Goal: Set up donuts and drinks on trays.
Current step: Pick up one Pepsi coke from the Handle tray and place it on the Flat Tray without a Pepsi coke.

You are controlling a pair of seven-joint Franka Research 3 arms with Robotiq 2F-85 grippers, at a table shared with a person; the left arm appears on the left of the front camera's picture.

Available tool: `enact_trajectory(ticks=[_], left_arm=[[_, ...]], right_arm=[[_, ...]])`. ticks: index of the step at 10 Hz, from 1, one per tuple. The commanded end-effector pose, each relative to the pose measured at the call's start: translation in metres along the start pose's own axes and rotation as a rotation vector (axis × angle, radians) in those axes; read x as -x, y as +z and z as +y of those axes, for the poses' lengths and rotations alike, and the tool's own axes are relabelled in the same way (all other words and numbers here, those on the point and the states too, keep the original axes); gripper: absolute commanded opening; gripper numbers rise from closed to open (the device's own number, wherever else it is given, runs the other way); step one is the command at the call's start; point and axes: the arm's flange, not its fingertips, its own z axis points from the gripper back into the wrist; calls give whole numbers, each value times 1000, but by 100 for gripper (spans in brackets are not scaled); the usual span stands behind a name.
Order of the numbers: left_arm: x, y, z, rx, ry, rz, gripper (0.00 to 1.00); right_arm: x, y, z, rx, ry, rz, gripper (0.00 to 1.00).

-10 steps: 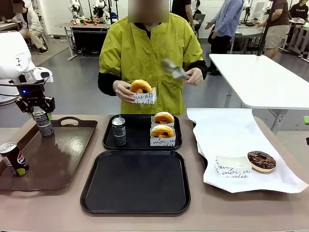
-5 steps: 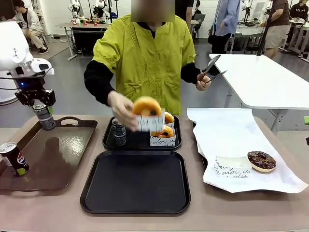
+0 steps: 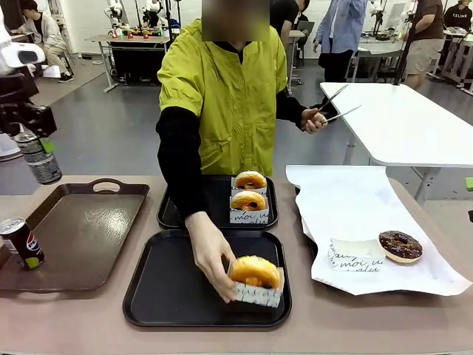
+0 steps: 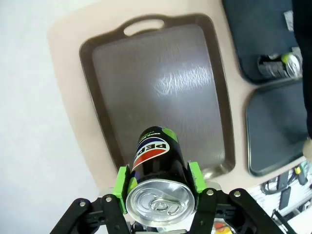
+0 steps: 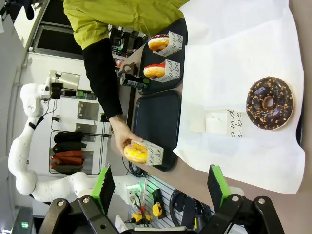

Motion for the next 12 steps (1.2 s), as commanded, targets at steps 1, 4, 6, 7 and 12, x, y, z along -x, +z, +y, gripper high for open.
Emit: enact_trajectory(ticks=[1,4,6,7,12], left_arm=[[26,7,1,55,-22,11,59],[15,8,0,8,-8,10,59],[15,8,0,8,-8,10,59],[15,8,0,8,-8,10,59],[18,2,-1,25,-7,24,59]], right_arm=[[-2,-1,0,-2,2,-3,100],[-2,-1,0,-2,2,-3,100],[-2,-1,0,-2,2,-3,100],[-2,-1,0,-2,2,-3,100],[-2,-1,0,-2,2,-3,100]])
